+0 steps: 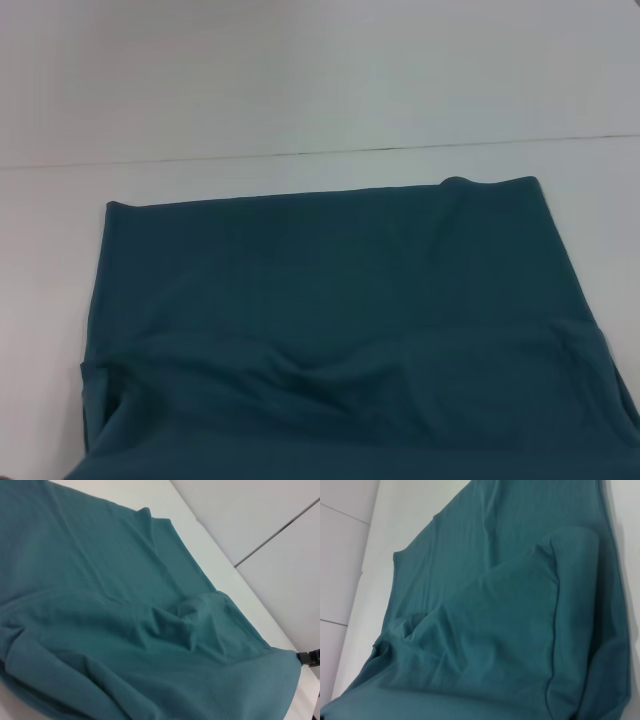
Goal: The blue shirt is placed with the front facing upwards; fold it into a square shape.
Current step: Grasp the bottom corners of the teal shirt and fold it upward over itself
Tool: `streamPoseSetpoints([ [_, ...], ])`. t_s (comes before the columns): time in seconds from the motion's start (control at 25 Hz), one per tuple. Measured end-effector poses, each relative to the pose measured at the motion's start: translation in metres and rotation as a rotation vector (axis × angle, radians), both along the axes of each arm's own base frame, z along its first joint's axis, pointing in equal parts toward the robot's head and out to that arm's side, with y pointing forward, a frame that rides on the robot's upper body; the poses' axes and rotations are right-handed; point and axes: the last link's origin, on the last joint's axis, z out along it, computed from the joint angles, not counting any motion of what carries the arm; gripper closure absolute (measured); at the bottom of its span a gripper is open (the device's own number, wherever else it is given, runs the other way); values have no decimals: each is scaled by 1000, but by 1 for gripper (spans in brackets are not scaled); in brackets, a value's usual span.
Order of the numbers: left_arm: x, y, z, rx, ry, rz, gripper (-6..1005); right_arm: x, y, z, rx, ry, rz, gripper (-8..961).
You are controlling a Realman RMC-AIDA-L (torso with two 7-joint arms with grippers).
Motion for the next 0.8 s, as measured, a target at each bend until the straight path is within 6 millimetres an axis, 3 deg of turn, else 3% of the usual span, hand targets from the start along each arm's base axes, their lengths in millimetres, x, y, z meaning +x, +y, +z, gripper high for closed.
streamPoseSetpoints([
  [0.8, -7, -34, 5, 4, -4, 44, 966, 3, -26, -4, -18, 32, -25, 920],
])
